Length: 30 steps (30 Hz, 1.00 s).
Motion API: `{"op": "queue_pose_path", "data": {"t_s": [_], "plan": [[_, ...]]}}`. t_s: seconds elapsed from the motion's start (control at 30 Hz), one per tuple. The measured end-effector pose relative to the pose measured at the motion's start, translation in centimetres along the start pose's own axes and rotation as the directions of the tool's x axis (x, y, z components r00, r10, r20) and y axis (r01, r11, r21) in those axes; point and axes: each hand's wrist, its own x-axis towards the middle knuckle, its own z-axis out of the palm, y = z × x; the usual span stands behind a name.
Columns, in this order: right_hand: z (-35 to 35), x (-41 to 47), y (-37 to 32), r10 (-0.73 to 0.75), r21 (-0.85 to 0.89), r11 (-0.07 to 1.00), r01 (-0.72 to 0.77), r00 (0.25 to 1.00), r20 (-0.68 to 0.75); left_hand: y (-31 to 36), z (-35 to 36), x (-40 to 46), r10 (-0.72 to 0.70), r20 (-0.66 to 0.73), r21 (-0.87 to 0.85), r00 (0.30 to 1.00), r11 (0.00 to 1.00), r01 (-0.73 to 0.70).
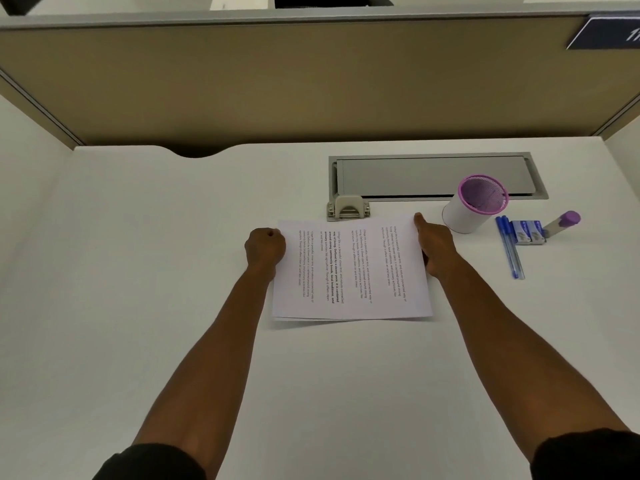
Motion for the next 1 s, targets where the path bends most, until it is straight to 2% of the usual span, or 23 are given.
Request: {"op": "queue_pose_path", "data": {"t_s": [0.13,0.23,0.7,0.83,1.0], "plan": [[0.6,0.3,0.0,-0.089,-0.148,0.986,0.073,0.990,-0.105,0.2,0.0,0.3,-0.025,0.002,0.008,1.000,1.000,0.025],[0.6,0.6,0.0,-0.083,-0.166,0.984,0.062,0.988,-0.126,0.3,-0.1,0.6,-0.040,0.024,0.007,0.999,0.999,0.040],[0.6,1.3,0.4,-0.134,-0.276,0.956,0.101,0.985,-0.105,-0.1,-0.2,1.4,-0.047,0.070,-0.047,0.996,0.998,0.051],[0.7,1.4,0.2,-0.141,-0.288,0.952,0.105,0.985,-0.104,-0.2,0.0,1.5,-0.003,0.055,-0.052,0.998,0.999,0.006],[0.8,1.6,0.0,-0.168,-0.330,0.937,0.112,0.975,-0.146,0.4,0.4,1.3,0.060,-0.018,0.026,0.998,0.998,-0.060]]}}
